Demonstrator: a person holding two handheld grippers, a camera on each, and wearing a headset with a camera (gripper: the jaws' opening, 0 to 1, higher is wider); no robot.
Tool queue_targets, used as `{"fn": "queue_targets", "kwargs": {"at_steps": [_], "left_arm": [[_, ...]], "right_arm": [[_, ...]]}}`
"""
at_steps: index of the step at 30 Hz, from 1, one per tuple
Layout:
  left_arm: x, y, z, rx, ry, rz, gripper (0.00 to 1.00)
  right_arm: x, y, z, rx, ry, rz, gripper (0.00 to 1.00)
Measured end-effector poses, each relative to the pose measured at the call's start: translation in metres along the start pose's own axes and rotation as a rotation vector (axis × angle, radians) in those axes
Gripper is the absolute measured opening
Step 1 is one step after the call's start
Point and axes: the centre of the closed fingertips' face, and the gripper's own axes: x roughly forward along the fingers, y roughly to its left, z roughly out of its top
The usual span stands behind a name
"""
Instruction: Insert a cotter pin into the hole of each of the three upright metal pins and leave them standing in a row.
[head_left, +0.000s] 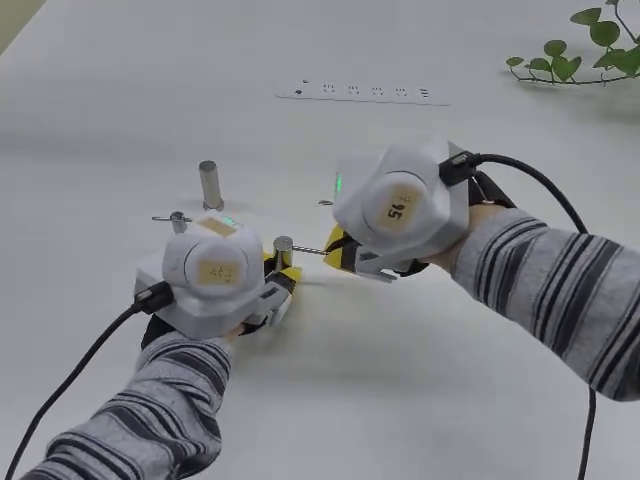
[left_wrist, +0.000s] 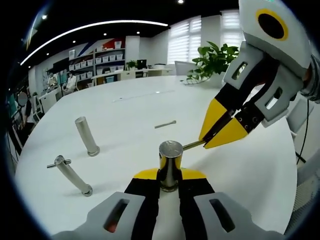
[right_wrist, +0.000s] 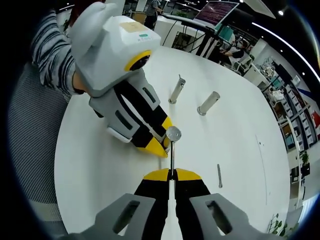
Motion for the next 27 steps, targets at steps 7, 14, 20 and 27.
{"fn": "queue_targets", "kwargs": {"at_steps": [7, 14, 20, 27], "left_arm": [[0.000, 0.001, 0.000, -0.002, -0.002, 0.012, 0.10], [0.001, 0.002, 0.000, -0.007, -0.002, 0.020, 0.10], [0.001, 0.003, 0.000, -0.015, -0.001, 0.032, 0.10], [0.001, 0.003, 0.000, -0.023, 0.001, 0.043, 0.10]], "right_arm": [[0.003, -0.002, 0.006, -0.010, -0.013, -0.001, 0.00], [0.005, -0.003, 0.009, -0.030, -0.027, -0.002, 0.00], [0.008, -0.003, 0.015, -0.025, -0.047, -0.005, 0.00], [0.012, -0.002, 0.023, 0.006, -0.089, -0.009, 0.00]]}}
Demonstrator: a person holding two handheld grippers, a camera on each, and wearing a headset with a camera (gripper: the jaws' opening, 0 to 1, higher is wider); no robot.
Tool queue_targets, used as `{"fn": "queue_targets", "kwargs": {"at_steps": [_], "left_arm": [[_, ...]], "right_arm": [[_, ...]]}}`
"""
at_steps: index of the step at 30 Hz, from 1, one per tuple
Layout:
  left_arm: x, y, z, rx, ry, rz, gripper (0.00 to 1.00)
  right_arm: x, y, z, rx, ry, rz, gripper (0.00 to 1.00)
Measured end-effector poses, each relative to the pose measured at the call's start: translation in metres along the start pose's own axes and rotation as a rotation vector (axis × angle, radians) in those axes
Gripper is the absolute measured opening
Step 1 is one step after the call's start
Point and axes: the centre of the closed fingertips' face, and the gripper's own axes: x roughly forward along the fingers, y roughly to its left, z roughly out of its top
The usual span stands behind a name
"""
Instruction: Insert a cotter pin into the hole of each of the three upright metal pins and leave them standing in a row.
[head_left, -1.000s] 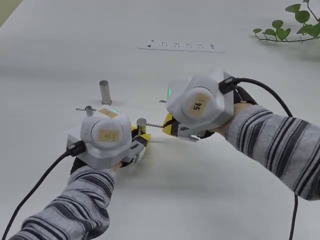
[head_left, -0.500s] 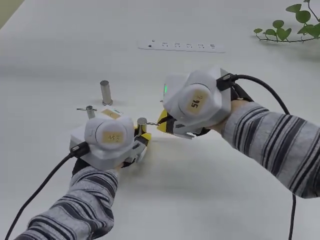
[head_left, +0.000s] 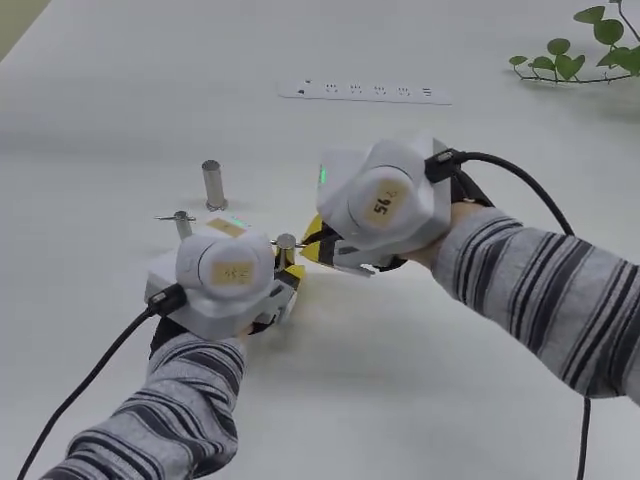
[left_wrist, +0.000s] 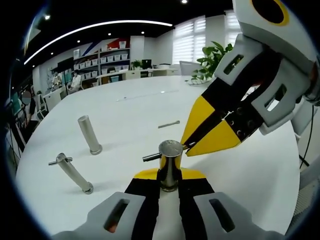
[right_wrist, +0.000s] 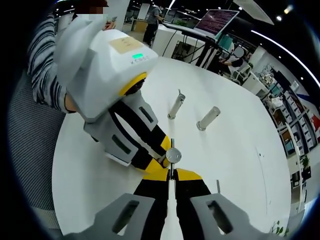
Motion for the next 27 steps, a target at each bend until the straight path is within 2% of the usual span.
{"fn": "queue_targets", "kwargs": {"at_steps": [5, 8, 10, 12, 27], "left_arm": [[0.000, 0.000, 0.000, -0.002, 0.001, 0.003, 0.10], [0.000, 0.000, 0.000, -0.006, 0.002, 0.006, 0.10], [0.000, 0.000, 0.000, -0.006, 0.004, 0.007, 0.10], [0.000, 0.000, 0.000, -0.008, 0.005, 0.010, 0.10], [0.001, 0.001, 0.000, -0.020, 0.008, 0.019, 0.10]], "right_arm": [[-0.004, -0.001, 0.000, 0.039, -0.014, -0.011, 0.04], [-0.008, -0.002, -0.001, 0.089, -0.025, -0.005, 0.04], [-0.010, -0.002, -0.003, 0.095, -0.024, -0.004, 0.03], [-0.011, -0.001, -0.005, 0.087, -0.015, -0.004, 0.00], [-0.005, -0.002, 0.001, 0.074, -0.032, -0.001, 0.00]]}}
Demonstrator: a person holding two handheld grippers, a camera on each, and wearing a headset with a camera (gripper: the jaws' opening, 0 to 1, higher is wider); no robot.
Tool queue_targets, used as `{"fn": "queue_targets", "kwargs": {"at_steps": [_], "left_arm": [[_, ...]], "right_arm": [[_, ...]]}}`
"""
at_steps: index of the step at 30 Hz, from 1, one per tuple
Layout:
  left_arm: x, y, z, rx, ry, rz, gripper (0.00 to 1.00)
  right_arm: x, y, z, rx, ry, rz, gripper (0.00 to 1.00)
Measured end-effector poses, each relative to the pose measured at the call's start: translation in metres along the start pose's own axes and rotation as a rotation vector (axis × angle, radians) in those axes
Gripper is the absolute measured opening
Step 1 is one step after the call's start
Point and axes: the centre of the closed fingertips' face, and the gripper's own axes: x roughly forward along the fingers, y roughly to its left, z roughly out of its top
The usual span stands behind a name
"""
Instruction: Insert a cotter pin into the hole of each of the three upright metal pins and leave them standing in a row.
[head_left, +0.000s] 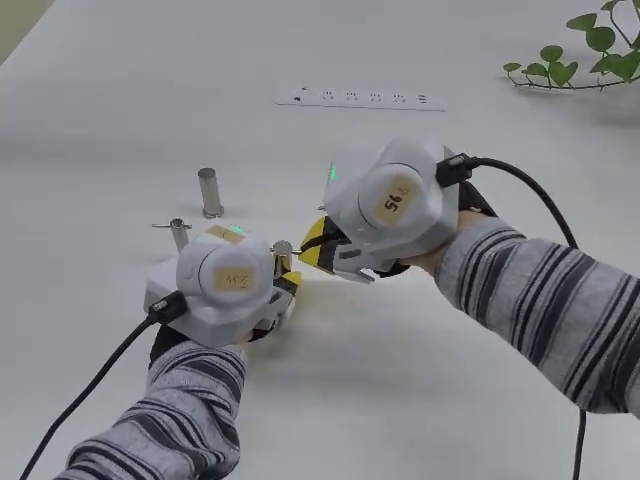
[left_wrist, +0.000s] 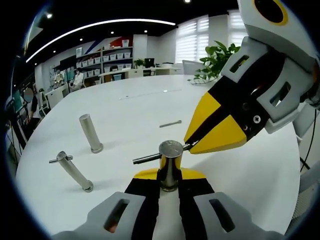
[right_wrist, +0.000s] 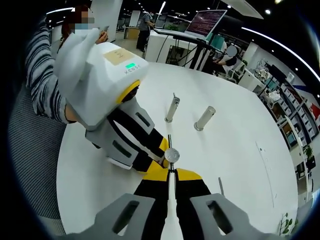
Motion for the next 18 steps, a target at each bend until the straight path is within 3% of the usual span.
{"fn": "queue_targets", "kwargs": {"at_steps": [14, 18], "left_arm": [[0.0000, 0.0002, 0.0002, -0.005, -0.002, 0.005, 0.10], [0.0000, 0.0003, 0.0003, -0.004, -0.003, 0.007, 0.10]], "right_arm": [[0.0039, -0.0006, 0.0018, 0.031, -0.009, -0.010, 0.00], [0.0032, 0.0006, 0.0082, 0.134, -0.062, -0.019, 0.04]]}}
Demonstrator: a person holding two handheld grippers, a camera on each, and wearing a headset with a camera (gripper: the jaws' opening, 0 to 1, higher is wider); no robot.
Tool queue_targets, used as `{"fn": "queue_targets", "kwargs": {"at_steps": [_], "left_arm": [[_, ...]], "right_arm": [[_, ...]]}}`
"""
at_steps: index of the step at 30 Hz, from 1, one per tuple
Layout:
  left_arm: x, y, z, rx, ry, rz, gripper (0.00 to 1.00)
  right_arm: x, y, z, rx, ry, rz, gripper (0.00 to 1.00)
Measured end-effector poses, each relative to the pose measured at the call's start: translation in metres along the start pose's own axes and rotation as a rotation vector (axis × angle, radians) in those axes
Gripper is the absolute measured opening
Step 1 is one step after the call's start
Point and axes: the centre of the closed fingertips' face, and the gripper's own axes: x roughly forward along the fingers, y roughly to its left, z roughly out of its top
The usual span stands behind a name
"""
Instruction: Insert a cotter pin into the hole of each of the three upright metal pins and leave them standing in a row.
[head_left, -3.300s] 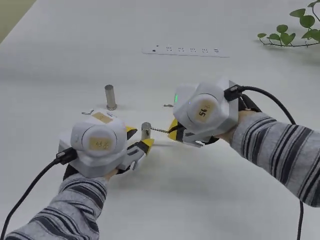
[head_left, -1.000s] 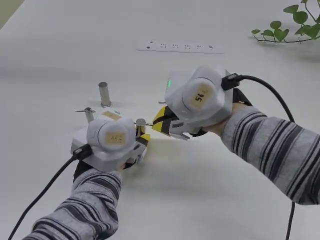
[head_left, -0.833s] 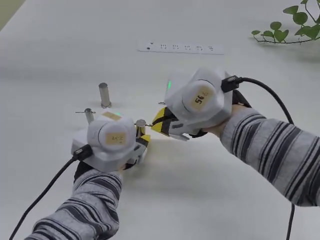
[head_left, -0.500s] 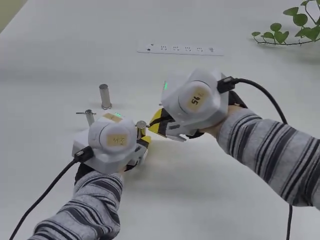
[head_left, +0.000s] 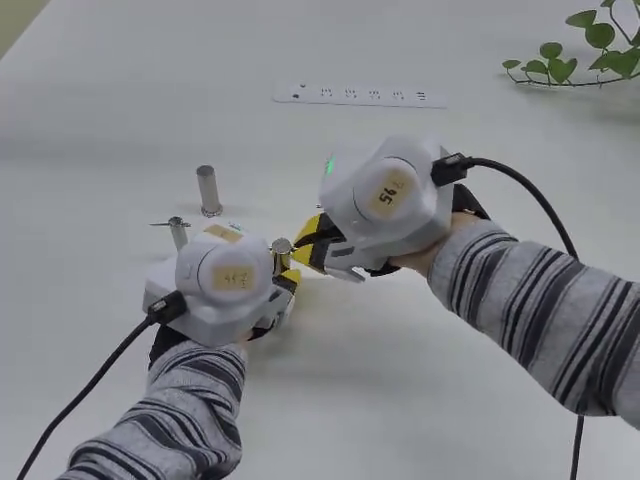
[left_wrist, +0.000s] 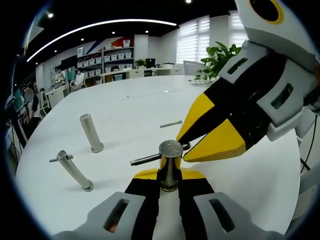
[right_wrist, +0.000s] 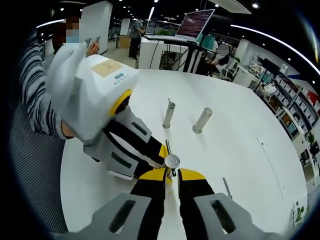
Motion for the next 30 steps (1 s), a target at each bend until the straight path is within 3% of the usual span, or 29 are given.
{"fn": "queue_targets", "kwargs": {"at_steps": [4, 9, 13, 17, 23, 27, 30], "left_arm": [[0.000, 0.000, 0.000, 0.026, -0.002, -0.007, 0.10], [0.000, 0.000, 0.001, 0.023, 0.000, -0.013, 0.09], [0.000, 0.000, 0.001, 0.033, 0.002, -0.024, 0.09], [-0.001, 0.003, 0.002, 0.024, 0.004, -0.014, 0.09], [0.000, 0.013, 0.013, 0.005, -0.014, -0.004, 0.09], [0.001, 0.023, 0.014, 0.002, -0.006, 0.020, 0.09], [0.000, 0.024, 0.014, -0.002, -0.004, 0.021, 0.09]], "right_arm": [[-0.003, -0.003, -0.001, 0.023, -0.019, -0.036, 0.11], [-0.010, -0.007, 0.000, 0.210, -0.099, -0.062, 0.20], [-0.018, -0.017, -0.003, 0.291, -0.130, -0.124, 0.29], [-0.024, -0.021, -0.008, 0.359, -0.158, -0.158, 0.31], [-0.029, -0.019, -0.019, 0.421, -0.158, -0.178, 0.32], [-0.029, -0.014, -0.024, 0.434, -0.148, -0.176, 0.33], [-0.029, -0.014, -0.026, 0.448, -0.149, -0.177, 0.33]]}}
